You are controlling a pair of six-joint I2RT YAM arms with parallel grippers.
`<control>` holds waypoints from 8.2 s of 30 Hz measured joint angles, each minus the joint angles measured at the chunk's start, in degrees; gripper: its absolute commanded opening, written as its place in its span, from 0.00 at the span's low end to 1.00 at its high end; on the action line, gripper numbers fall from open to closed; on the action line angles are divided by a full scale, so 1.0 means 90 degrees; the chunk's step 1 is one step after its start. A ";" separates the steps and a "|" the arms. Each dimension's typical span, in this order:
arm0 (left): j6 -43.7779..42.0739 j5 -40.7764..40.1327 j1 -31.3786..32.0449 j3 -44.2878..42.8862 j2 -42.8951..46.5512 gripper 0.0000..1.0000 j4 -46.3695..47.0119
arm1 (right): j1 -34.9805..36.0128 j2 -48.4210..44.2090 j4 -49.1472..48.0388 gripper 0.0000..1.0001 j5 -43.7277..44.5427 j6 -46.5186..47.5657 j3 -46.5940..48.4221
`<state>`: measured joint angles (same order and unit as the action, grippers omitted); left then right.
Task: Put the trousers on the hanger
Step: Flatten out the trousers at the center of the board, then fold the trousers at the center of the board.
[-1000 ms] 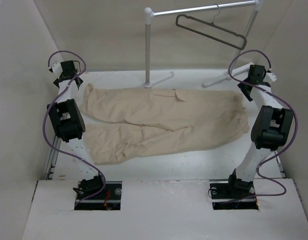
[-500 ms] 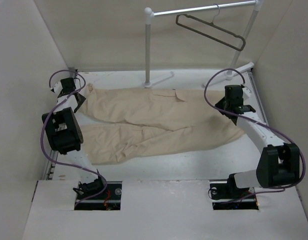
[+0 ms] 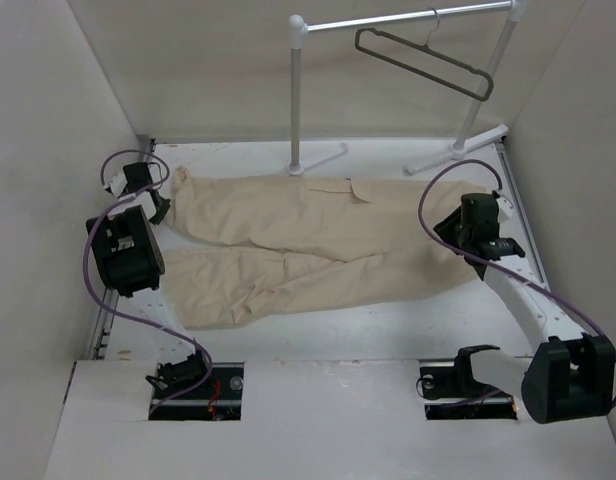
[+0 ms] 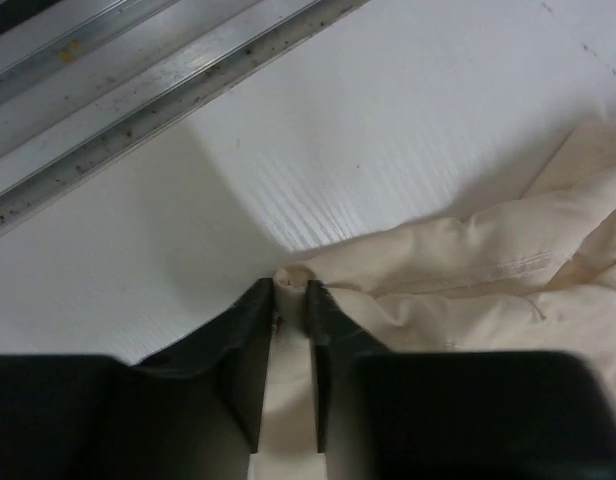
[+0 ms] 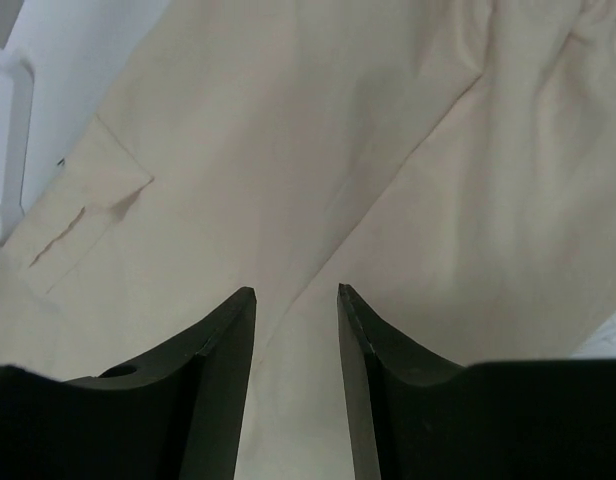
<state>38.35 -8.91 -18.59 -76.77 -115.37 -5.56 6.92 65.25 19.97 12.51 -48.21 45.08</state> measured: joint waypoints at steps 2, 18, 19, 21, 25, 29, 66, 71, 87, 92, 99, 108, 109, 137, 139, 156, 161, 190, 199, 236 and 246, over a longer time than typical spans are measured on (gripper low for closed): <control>0.0053 -0.0012 0.0000 0.0032 -0.0002 0.05 0.0029 | -0.0143 -0.0002 0.0027 0.47 -0.0005 0.0007 -0.0005; 0.0505 -0.1260 -0.0658 0.1469 0.2353 0.60 -0.0695 | -0.0418 -0.0561 0.0129 0.65 0.0027 -0.0338 -0.0396; 0.0525 -0.1285 -0.0653 0.1474 0.2358 0.62 -0.0758 | -0.0430 -0.0627 0.0155 0.67 0.0019 -0.0338 -0.0398; 0.0532 -0.1331 -0.0600 0.1535 0.2458 0.66 -0.0818 | -0.0532 -0.0743 0.0194 0.67 -0.0036 -0.0340 -0.0396; 0.0532 -0.1598 -0.0165 0.1996 0.3228 0.66 -0.0925 | -0.1112 -0.0699 0.0262 0.41 -0.0131 -0.0364 -0.0396; 0.0534 -0.1899 0.0937 0.2516 0.4347 0.54 -0.0962 | -0.1702 -0.0585 0.0345 0.13 -0.0211 -0.0440 -0.0410; 0.1071 -0.0731 0.2402 0.4410 0.6501 0.48 -0.2101 | -0.3109 0.2220 -0.0578 0.12 -0.0648 -0.0478 -0.0221; 0.1304 -0.0699 0.1800 0.4410 0.6501 0.52 -0.2754 | -0.2934 0.1180 -0.0299 0.04 -0.0189 -0.0576 -0.0454; 0.1379 -0.1260 -0.0510 0.3674 0.6239 0.46 -0.4653 | -0.1501 -0.0199 0.0007 0.05 0.0092 -0.0945 -0.0784; 0.1501 -0.1149 -0.0835 0.4374 0.6178 0.47 -0.4420 | -0.1382 0.0202 -0.0051 0.05 0.0000 -0.0984 -0.0784; 0.1666 -0.0984 -0.0882 0.4988 0.6086 0.43 -0.3548 | -0.1384 0.0333 -0.0155 0.05 -0.0095 -0.1030 -0.0801; 0.1545 -0.0804 -0.1090 0.5246 0.5678 0.02 -0.2642 | -0.1668 0.0165 -0.0136 0.04 -0.0109 -0.1059 -0.0901; 0.1518 -0.0763 -0.1098 0.5219 0.5668 0.02 -0.2579 | -0.1700 0.0117 -0.0121 0.04 -0.0109 -0.1061 -0.0923; 0.0457 -0.2756 -0.0114 0.1399 0.5253 0.02 -0.3854 | -0.1307 -0.3405 0.3920 0.01 0.0962 -0.0646 -0.0491; 0.0418 -0.2688 -0.0114 0.1095 0.4809 0.02 -0.3798 | -0.1392 -0.3225 0.3864 0.01 0.0959 -0.0529 -0.0491; -0.0549 -0.2686 0.0495 -0.2781 0.1112 0.03 -0.3543 | -0.2820 -0.0146 0.2244 0.01 -0.0243 -0.0231 0.0799; -0.0816 -0.2671 0.0729 -0.3910 -0.0097 0.04 -0.3497 | -0.2764 0.1481 0.1695 0.02 -0.0328 -0.0308 0.1508; -0.0362 -0.1399 0.0969 -0.0627 0.1532 0.45 -0.1824 | -0.1676 0.1464 0.0699 0.14 0.0146 0.0369 0.1790; 0.0192 -0.0906 0.1139 0.0287 0.1324 0.42 -0.1231 | -0.1270 0.1821 0.0427 0.57 -0.0702 0.0481 0.0986; 0.0634 -0.0695 0.0063 -0.0240 0.0340 0.05 -0.0889 | -0.0321 0.0121 0.1411 0.34 -0.0799 -0.0068 -0.0937; 0.0648 -0.0913 0.0017 -0.0284 0.0906 0.27 -0.1086 | -0.0675 -0.0758 0.1770 0.66 -0.0554 0.0027 -0.0131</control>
<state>44.18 -17.12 -18.44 -79.33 -107.22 -15.33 0.84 58.43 35.90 7.53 -47.97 43.90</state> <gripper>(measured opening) 0.261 0.649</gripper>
